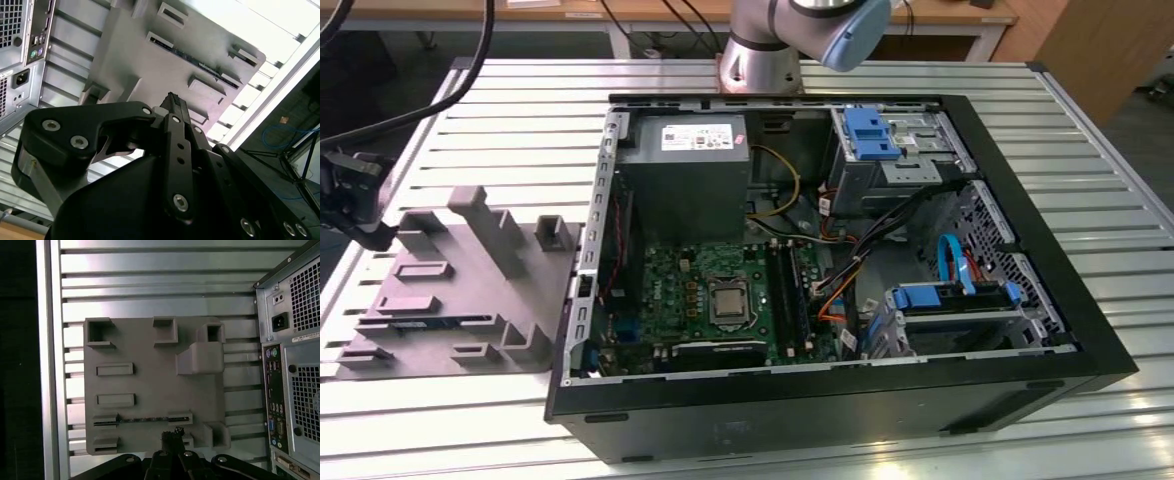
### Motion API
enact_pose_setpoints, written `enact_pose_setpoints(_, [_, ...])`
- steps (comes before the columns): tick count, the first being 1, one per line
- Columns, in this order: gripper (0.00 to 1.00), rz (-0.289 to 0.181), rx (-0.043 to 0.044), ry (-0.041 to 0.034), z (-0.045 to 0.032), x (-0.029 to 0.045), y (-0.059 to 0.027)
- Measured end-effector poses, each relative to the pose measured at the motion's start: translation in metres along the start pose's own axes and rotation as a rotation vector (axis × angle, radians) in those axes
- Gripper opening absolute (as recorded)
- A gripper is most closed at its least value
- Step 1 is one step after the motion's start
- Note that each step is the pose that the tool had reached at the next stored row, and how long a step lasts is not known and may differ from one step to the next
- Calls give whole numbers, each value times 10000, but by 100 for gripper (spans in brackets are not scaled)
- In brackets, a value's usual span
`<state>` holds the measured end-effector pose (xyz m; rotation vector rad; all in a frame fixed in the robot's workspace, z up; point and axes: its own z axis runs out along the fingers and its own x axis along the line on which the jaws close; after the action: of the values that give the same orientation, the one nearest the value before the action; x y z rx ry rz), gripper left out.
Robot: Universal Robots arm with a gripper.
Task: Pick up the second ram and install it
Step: 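Reach for the second ram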
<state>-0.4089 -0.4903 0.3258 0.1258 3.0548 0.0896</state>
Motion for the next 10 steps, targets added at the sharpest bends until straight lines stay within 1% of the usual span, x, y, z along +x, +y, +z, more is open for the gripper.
enact_pose_setpoints(7, [11,-2,-2,-2,125,30,-28])
enact_pose_setpoints(10, [11,-1,-1,0,159,46,-32])
